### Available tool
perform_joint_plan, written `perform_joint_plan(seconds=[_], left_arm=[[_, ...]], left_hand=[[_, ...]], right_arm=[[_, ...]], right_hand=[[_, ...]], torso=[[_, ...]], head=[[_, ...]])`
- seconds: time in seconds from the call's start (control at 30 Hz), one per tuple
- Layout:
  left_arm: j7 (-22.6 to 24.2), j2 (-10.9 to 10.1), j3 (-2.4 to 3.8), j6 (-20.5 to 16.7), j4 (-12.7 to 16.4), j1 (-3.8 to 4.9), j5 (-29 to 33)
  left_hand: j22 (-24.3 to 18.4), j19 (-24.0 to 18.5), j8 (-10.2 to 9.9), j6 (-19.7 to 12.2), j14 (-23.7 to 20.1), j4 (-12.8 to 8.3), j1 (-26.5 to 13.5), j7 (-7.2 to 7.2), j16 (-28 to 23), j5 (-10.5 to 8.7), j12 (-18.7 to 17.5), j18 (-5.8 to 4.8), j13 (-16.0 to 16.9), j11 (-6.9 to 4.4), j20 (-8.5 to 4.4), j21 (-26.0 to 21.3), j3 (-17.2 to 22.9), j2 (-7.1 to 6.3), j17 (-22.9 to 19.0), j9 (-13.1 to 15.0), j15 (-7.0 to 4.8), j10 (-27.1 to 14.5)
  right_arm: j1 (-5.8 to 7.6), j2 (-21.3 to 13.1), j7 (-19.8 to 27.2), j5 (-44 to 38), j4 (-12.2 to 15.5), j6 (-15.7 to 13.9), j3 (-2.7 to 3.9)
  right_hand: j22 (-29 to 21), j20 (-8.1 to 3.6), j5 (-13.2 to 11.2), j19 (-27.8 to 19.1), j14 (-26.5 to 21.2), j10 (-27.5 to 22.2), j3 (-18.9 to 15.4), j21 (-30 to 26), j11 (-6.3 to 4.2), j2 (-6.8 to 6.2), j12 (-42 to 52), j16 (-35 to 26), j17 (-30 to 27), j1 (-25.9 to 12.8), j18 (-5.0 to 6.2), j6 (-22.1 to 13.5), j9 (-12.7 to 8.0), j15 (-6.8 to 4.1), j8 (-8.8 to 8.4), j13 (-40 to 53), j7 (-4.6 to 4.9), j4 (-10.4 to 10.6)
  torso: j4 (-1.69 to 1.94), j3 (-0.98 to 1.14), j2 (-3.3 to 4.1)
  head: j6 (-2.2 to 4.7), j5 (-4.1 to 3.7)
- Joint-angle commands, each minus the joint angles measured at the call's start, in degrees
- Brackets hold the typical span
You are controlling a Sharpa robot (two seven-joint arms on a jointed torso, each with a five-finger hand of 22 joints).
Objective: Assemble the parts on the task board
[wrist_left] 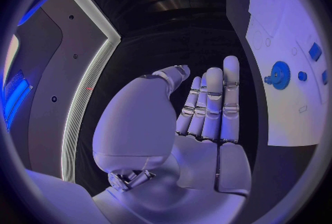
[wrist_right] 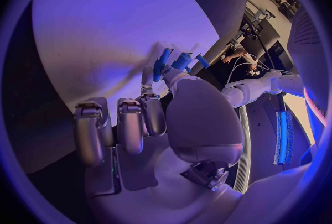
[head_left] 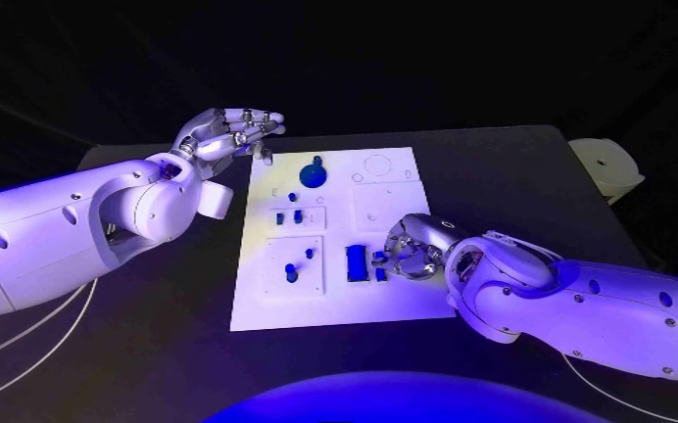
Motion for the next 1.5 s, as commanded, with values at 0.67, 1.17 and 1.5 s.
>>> perform_joint_plan(seconds=[0.67,1.17,1.5], left_arm=[[0.2,0.0,0.03,0.9,0.1,0.04,0.0],[0.2,-0.1,0.03,0.8,0.1,0.04,0.0],[0.2,-0.1,0.03,0.8,0.1,0.04,0.0]], left_hand=[[0.0,0.0,0.1,-0.5,-0.4,0.0,-0.5,0.57,0.3,0.19,0.2,0.87,0.1,0.11,0.27,-0.3,0.2,0.1,-0.1,-0.1,-0.06,-0.4],[0.0,0.0,0.1,-0.5,-0.4,0.0,-0.5,0.57,0.3,0.19,0.2,0.87,0.1,0.11,0.27,-0.3,0.2,0.1,-0.1,-0.1,-0.06,-0.4],[-0.1,0.0,0.2,-0.6,-0.4,-0.1,-0.5,0.58,0.3,0.19,0.4,0.87,0.0,0.12,0.28,-0.4,0.3,0.1,-0.1,-0.1,-0.05,-0.5]], right_arm=[[-0.35,-2.0,7.4,-1.2,1.2,-9.8,-0.24],[-0.44,-3.4,10.7,-2.6,0.9,-7.8,-0.25],[-0.64,-3.5,12.8,-1.8,1.2,-4.7,-0.26]], right_hand=[[15.1,-0.45,-0.2,6.0,5.3,1.3,-2.6,0.3,-0.13,-1.24,-1.2,0.1,11.4,-1.4,-0.82,0.0,-0.3,-0.21,0.1,8.5,0.17,2.6],[15.1,0.84,0.8,6.0,5.2,-0.1,0.3,0.3,1.88,0.52,-3.5,-0.1,10.9,7.6,-0.82,-4.8,-3.5,1.46,-5.6,7.6,2.7,-0.4],[15.1,2.12,12.9,6.0,5.2,-0.2,10.0,0.3,3.36,1.15,-3.0,-0.1,11.1,10.0,-0.82,-4.1,-8.2,2.64,-11.18,7.7,4.51,-6.4]], torso=[[-0.03,-0.1,-0.03],[0.07,-0.12,0.0],[0.05,-0.11,-0.03]], head=[[0.18,0.0],[0.03,-0.01],[-0.07,0.16]])
